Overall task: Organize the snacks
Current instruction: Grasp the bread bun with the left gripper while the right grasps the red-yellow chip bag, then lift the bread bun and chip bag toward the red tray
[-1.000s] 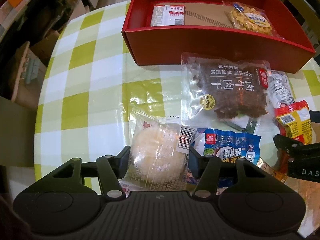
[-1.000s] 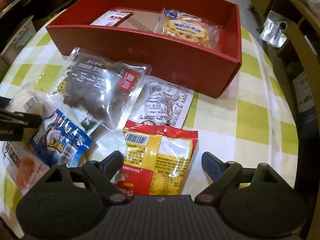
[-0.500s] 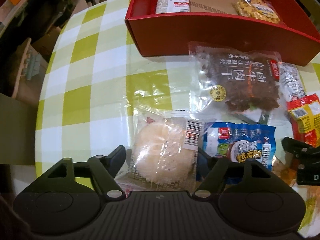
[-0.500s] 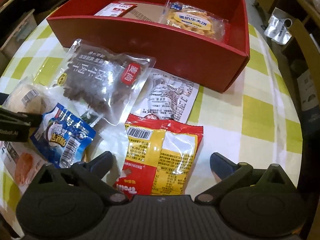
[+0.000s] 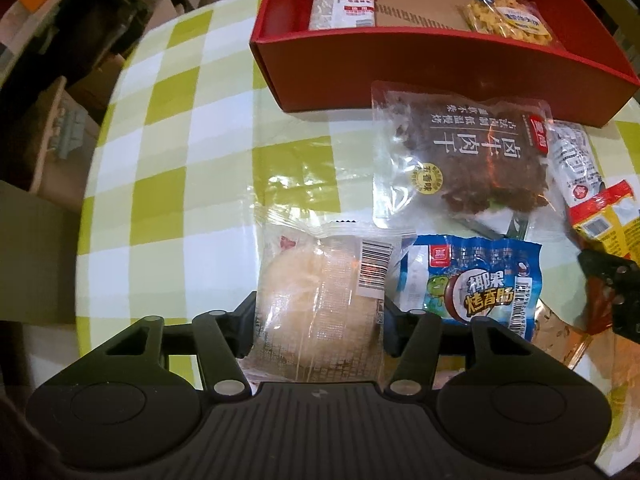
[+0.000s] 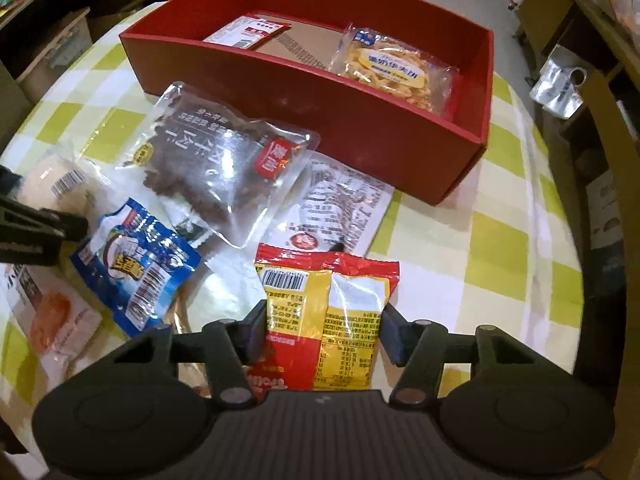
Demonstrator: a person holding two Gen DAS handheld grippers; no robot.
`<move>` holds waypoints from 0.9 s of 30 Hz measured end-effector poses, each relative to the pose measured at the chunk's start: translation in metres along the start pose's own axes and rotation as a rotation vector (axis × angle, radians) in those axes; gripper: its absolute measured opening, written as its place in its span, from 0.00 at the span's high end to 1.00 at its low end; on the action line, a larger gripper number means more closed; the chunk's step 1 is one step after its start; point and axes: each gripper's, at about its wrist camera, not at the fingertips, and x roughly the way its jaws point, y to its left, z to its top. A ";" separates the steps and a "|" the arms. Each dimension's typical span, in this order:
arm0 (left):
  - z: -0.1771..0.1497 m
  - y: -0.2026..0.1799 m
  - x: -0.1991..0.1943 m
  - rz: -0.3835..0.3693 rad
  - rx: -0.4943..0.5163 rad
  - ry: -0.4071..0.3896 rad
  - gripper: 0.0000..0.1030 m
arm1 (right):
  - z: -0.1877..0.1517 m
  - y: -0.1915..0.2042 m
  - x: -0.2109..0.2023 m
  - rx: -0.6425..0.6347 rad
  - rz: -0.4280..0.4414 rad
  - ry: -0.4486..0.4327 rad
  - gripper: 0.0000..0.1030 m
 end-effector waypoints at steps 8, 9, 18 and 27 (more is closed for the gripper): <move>-0.006 -0.012 -0.017 0.061 0.023 -0.044 0.38 | 0.002 -0.001 -0.023 -0.020 -0.051 -0.072 0.37; -0.006 -0.012 -0.019 0.063 0.023 -0.049 0.38 | 0.003 -0.001 -0.024 -0.019 -0.052 -0.078 0.37; -0.002 -0.018 -0.034 0.074 0.029 -0.098 0.38 | 0.013 0.001 -0.041 -0.008 -0.044 -0.140 0.37; 0.003 -0.021 -0.047 0.071 0.024 -0.141 0.38 | 0.018 0.000 -0.053 -0.004 -0.034 -0.177 0.37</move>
